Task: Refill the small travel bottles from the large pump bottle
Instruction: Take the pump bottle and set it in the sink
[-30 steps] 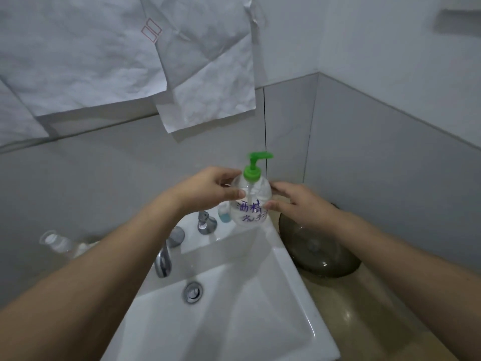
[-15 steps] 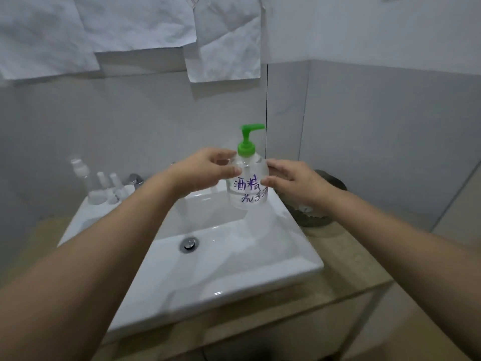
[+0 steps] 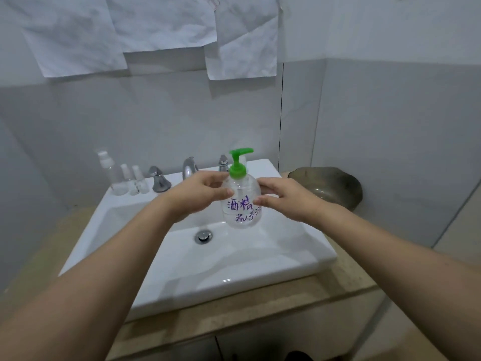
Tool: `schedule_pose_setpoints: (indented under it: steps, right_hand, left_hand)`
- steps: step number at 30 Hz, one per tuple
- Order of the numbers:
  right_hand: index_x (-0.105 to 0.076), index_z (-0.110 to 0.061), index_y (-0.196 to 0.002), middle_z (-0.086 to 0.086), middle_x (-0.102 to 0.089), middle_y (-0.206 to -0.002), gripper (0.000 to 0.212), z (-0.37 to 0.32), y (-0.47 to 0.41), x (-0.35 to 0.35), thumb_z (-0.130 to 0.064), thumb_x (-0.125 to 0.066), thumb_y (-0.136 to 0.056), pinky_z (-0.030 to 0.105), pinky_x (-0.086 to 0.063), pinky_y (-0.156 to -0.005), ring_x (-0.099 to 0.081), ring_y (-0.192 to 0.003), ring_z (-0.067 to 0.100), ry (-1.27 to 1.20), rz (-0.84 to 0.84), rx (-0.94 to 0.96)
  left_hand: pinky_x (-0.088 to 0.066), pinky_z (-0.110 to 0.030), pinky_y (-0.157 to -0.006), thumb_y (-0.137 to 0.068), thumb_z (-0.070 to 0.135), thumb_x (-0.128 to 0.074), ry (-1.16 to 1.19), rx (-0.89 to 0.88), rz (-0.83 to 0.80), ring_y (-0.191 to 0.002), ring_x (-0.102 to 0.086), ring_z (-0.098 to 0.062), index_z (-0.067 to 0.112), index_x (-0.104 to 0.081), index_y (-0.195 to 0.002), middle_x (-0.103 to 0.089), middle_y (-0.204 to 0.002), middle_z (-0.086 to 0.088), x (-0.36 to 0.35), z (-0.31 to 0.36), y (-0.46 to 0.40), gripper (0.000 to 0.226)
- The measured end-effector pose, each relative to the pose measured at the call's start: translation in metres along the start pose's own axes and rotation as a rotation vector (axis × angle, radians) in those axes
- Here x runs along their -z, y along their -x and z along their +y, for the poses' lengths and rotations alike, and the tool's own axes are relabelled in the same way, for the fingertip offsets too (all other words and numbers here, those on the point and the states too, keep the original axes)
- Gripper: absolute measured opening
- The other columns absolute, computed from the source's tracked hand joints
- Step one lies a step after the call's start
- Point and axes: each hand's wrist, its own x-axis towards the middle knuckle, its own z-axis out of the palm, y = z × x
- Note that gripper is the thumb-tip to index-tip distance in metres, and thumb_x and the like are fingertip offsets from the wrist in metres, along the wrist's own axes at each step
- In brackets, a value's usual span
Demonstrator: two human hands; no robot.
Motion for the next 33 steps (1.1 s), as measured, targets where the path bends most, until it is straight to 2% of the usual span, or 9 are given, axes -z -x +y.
schedule_pose_setpoints:
  steps: [3,5,9,12,15,19,23,29,33]
  right_hand:
    - [-0.062,-0.017,-0.121,-0.006,-0.066,-0.122,0.032,0.024,-0.012,-0.016,-0.018,-0.066,-0.089,0.031,-0.043,-0.105,-0.058,-0.116,0.002,-0.026,-0.033,-0.041]
    - [-0.062,-0.018,-0.120,-0.007,-0.065,-0.122,0.032,0.040,-0.019,-0.027,-0.020,-0.067,-0.089,0.034,-0.043,-0.106,-0.057,-0.117,0.002,-0.013,-0.058,-0.070]
    - [-0.062,-0.019,-0.120,-0.009,-0.066,-0.120,0.033,0.069,-0.034,-0.049,-0.023,-0.068,-0.087,0.034,-0.044,-0.104,-0.057,-0.115,-0.002,-0.020,-0.117,-0.132]
    - [-0.063,-0.019,-0.118,-0.010,-0.067,-0.118,0.033,0.090,-0.044,-0.064,-0.024,-0.069,-0.086,0.033,-0.045,-0.103,-0.058,-0.113,-0.003,-0.010,-0.154,-0.162]
    - [-0.064,-0.018,-0.116,-0.006,-0.067,-0.117,0.033,0.110,-0.055,-0.077,-0.022,-0.070,-0.085,0.034,-0.046,-0.101,-0.060,-0.112,0.003,0.024,-0.204,-0.198]
    - [-0.063,-0.019,-0.118,-0.007,-0.067,-0.118,0.033,0.127,-0.065,-0.083,-0.025,-0.070,-0.086,0.030,-0.046,-0.098,-0.060,-0.110,0.005,0.066,-0.250,-0.234]
    - [-0.060,-0.021,-0.119,-0.009,-0.065,-0.121,0.035,0.135,-0.067,-0.087,-0.027,-0.070,-0.086,0.023,-0.044,-0.097,-0.058,-0.113,0.000,0.015,-0.241,-0.268]
    - [-0.059,-0.024,-0.117,-0.007,-0.064,-0.122,0.035,0.136,-0.068,-0.086,-0.029,-0.071,-0.085,0.026,-0.044,-0.099,-0.056,-0.117,0.002,0.037,-0.236,-0.277]
    - [-0.060,-0.020,-0.118,-0.007,-0.064,-0.122,0.036,0.133,-0.069,-0.084,-0.025,-0.072,-0.084,0.024,-0.043,-0.099,-0.057,-0.115,0.002,0.014,-0.249,-0.287]
  left_hand:
    - [-0.036,-0.036,-0.112,-0.089,0.011,-0.068,0.027,0.059,0.001,-0.123,-0.054,-0.010,0.009,-0.051,-0.138,-0.060,-0.131,0.001,-0.004,-0.027,-0.010,0.052]
    - [-0.039,-0.038,-0.110,-0.091,0.005,-0.063,0.043,0.086,-0.025,-0.118,-0.059,-0.012,0.009,-0.054,-0.135,-0.065,-0.126,0.000,-0.007,-0.046,-0.015,0.045]
    - [-0.047,-0.033,-0.101,-0.093,0.001,-0.059,0.065,0.136,-0.047,-0.109,-0.065,-0.016,0.013,-0.061,-0.127,-0.071,-0.116,-0.001,-0.010,-0.079,-0.027,0.036]
    - [-0.040,-0.035,-0.089,-0.088,0.014,-0.065,0.104,0.175,-0.087,-0.095,-0.060,-0.021,0.024,-0.067,-0.121,-0.071,-0.114,-0.007,-0.013,-0.100,-0.035,0.035]
    - [-0.043,-0.022,-0.080,-0.090,0.009,-0.063,0.113,0.217,-0.090,-0.081,-0.062,-0.007,0.022,-0.066,-0.122,-0.073,-0.103,0.001,-0.017,-0.123,-0.047,0.034]
    - [-0.049,-0.020,-0.083,-0.093,0.007,-0.061,0.129,0.252,-0.100,-0.100,-0.067,-0.011,0.020,-0.065,-0.122,-0.073,-0.111,0.001,-0.020,-0.142,-0.059,0.031]
    - [-0.049,-0.013,-0.072,-0.091,0.008,-0.064,0.118,0.283,-0.123,-0.096,-0.068,-0.007,0.020,-0.064,-0.124,-0.072,-0.112,0.002,-0.013,-0.148,-0.069,0.035]
    - [-0.048,-0.013,-0.076,-0.090,0.010,-0.066,0.103,0.292,-0.131,-0.102,-0.067,-0.005,0.023,-0.063,-0.126,-0.072,-0.111,0.008,-0.011,-0.153,-0.074,0.038]
    - [-0.047,-0.008,-0.066,-0.089,0.008,-0.065,0.121,0.280,-0.113,-0.089,-0.068,0.000,0.020,-0.062,-0.126,-0.072,-0.111,0.004,-0.013,-0.153,-0.074,0.039]
